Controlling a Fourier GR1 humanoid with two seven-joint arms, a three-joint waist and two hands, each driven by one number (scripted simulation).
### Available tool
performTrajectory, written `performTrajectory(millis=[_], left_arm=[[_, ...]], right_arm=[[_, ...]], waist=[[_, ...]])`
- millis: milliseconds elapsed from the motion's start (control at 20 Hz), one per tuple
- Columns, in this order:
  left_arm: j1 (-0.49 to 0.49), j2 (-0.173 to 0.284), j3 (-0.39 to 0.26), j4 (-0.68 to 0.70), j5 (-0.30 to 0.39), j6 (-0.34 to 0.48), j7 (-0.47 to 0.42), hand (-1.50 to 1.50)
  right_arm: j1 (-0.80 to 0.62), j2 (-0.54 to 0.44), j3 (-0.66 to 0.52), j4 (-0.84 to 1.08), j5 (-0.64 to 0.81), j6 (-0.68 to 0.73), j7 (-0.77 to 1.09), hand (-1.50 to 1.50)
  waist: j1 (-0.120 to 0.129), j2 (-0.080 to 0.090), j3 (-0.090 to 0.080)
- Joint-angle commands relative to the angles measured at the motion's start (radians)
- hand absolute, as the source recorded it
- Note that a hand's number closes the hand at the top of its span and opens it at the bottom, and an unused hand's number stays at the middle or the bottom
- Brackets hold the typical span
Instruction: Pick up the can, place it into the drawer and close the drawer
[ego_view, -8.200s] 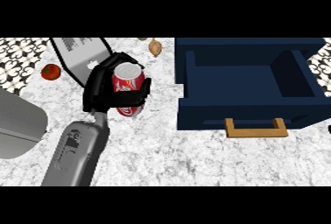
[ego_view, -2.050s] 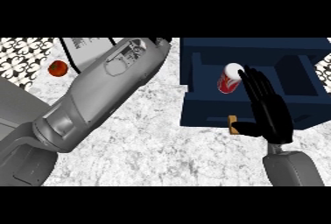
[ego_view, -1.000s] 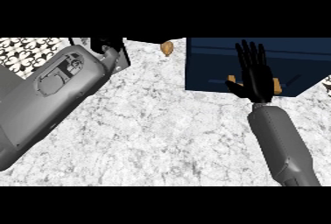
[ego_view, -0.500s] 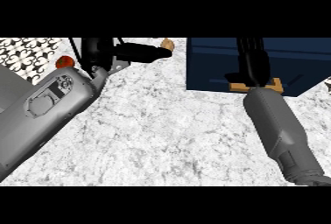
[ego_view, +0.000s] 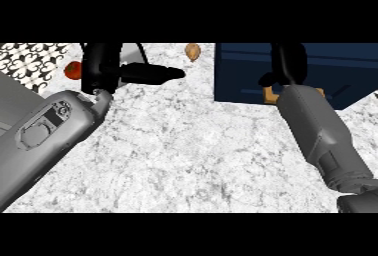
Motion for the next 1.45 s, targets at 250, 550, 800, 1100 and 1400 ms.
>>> performTrajectory(millis=[250, 550, 800, 1100, 1400], left_arm=[[0.067, -0.016, 0.007, -0.037, -0.03, 0.011, -0.022, -1.5], [0.106, 0.011, 0.025, -0.071, -0.021, -0.016, -0.031, -1.5], [0.123, -0.006, 0.006, -0.089, -0.039, -0.001, -0.022, -1.5], [0.199, 0.023, 0.026, -0.116, -0.044, -0.012, -0.053, -1.5], [0.213, 0.047, 0.07, -0.143, -0.047, -0.033, -0.038, -1.5]], right_arm=[[-0.133, -0.027, -0.053, 0.081, -0.049, 0.057, -0.069, -1.5], [-0.113, 0.058, -0.18, 0.032, -0.213, 0.033, -0.204, -1.5], [-0.131, 0.106, -0.271, 0.009, -0.328, 0.088, -0.298, -1.5], [-0.149, 0.132, -0.399, -0.012, -0.492, 0.204, -0.371, -1.5], [-0.227, 0.059, -0.448, 0.005, -0.557, 0.319, -0.376, -1.5]], waist=[[0.018, 0.015, 0.003], [0.02, 0.012, 0.005], [0.003, 0.003, 0.005], [-0.021, -0.01, 0.003], [-0.026, -0.004, 0.002]])
